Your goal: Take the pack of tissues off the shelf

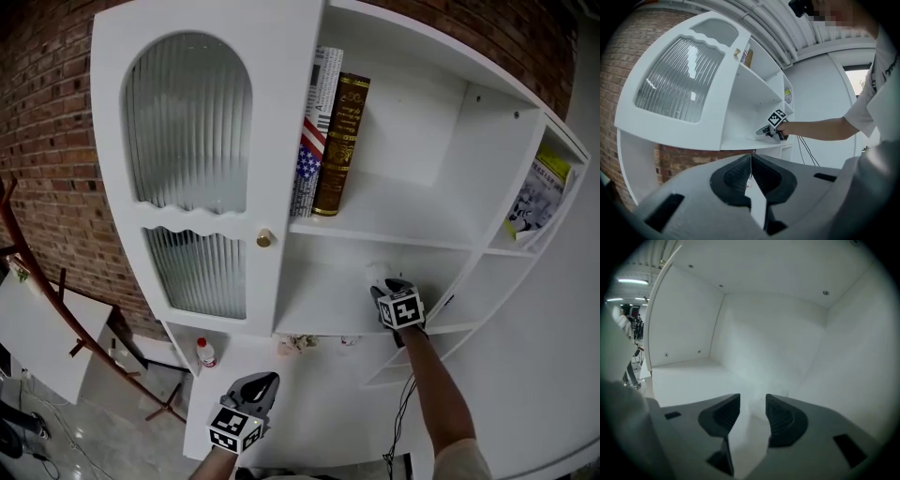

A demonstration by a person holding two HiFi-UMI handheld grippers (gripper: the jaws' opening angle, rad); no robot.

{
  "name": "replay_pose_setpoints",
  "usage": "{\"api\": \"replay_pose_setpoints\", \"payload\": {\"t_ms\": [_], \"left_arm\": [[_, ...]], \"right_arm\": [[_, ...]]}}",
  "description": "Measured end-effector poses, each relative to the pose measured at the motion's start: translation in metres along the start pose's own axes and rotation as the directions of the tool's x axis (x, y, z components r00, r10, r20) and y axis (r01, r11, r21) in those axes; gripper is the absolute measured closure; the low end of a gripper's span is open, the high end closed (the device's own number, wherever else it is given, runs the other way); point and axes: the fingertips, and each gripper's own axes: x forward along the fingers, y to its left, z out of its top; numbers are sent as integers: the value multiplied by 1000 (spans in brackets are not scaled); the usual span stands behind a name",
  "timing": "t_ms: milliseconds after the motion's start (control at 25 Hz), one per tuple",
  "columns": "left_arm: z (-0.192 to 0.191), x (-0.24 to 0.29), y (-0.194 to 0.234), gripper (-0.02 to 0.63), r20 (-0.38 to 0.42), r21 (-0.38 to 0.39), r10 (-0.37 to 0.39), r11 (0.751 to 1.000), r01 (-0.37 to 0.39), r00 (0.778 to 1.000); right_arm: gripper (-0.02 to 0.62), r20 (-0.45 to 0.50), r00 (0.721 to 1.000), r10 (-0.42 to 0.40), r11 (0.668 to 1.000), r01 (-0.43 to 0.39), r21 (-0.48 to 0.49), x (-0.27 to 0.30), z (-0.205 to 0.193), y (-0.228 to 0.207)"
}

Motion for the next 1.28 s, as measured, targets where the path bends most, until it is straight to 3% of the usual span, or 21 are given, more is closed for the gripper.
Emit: {"api": "replay_pose_setpoints", "payload": {"t_ms": [240, 440, 800, 880, 1000, 1280], "left_arm": [[-4, -7, 14, 580, -1, -23, 19, 1000, -19, 1000], [-4, -10, 19, 580, -2, -30, 26, 999, -27, 1000], [-7, -18, 28, 580, -11, -41, 43, 998, -44, 999], [-7, -20, 30, 580, -10, -43, 46, 998, -47, 999], [-8, -24, 33, 580, -10, -46, 52, 998, -52, 999], [-11, -35, 42, 580, -7, -63, 73, 995, -74, 997]], "right_arm": [[401, -88, 994, -60, 995, 67, 77, 17, -10, -22], [369, -150, 987, -48, 989, 68, 129, 31, -14, -30], [370, -262, 965, -28, 980, 78, 182, 50, -28, -35], [394, -268, 963, -31, 979, 84, 188, 52, -30, -37], [499, -262, 964, -51, 972, 108, 208, 51, -32, -44], [557, -221, 975, -24, 973, 74, 218, 38, -29, -40]]}}
